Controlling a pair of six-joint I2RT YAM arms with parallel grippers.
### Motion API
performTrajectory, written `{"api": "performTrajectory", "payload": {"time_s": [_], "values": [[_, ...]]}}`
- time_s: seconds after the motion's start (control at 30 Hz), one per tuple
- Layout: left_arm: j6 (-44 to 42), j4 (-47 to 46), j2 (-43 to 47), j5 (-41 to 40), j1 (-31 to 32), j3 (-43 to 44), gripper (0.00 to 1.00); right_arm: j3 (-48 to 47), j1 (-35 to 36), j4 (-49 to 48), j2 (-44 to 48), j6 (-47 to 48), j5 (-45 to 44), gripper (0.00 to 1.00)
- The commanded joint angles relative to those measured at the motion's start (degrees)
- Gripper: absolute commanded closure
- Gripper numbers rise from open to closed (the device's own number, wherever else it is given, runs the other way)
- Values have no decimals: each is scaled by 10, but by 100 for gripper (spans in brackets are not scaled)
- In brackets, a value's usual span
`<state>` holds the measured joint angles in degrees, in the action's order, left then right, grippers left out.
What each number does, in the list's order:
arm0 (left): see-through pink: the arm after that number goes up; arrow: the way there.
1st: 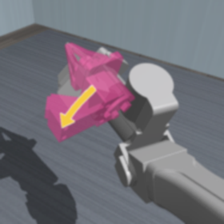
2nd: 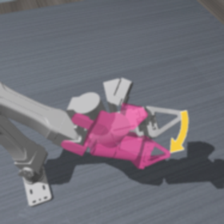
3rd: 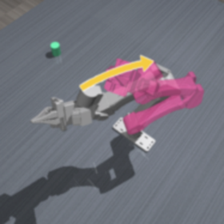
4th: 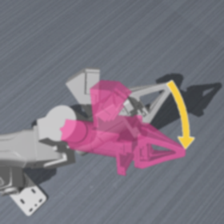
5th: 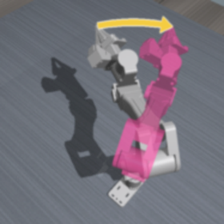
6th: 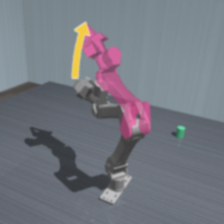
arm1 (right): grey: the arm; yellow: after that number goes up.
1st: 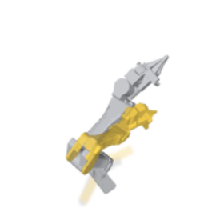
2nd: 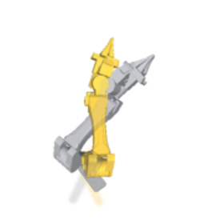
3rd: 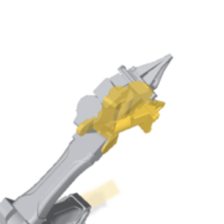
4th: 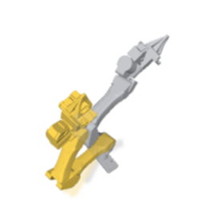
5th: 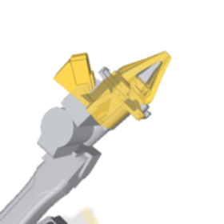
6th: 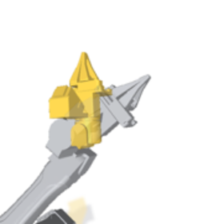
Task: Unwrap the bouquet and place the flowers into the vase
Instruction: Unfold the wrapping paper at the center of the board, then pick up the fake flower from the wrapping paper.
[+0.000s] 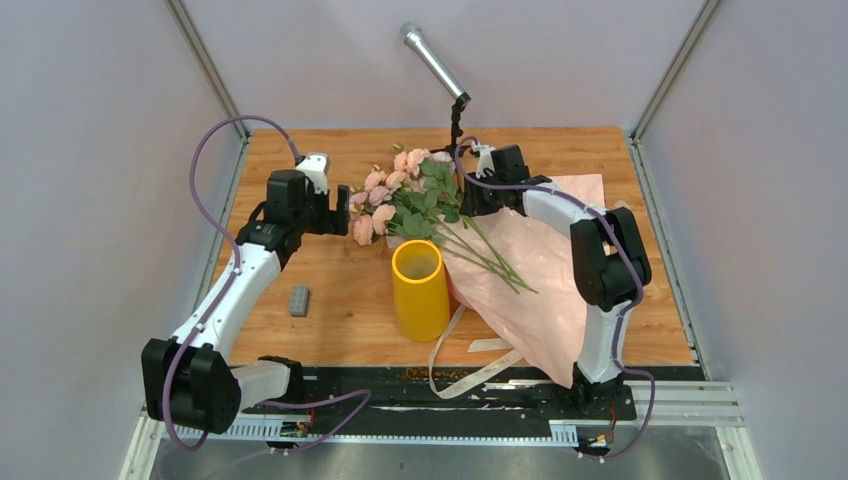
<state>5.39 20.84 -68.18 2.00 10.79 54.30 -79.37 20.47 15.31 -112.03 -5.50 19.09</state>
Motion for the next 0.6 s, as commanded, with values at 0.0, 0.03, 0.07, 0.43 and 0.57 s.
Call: {"api": "performTrajectory", "payload": {"time_s": [0.0, 0.03, 0.07, 0.43, 0.57], "values": [[-15, 0, 0, -12, -4, 32, 0, -37, 9, -20, -21, 16, 10, 70], [-15, 0, 1, -12, -4, 32, 0, -40, 10, -20, -27, 17, 6, 71], [-14, 1, 2, -10, -4, 31, 0, -41, 10, -20, -31, 17, 6, 72], [-3, 4, -7, -10, -5, 37, 0, -57, 11, -13, -56, 33, -7, 76], [-2, 4, -7, -9, -5, 37, 0, -68, 11, -10, -66, 34, -13, 85]]}}
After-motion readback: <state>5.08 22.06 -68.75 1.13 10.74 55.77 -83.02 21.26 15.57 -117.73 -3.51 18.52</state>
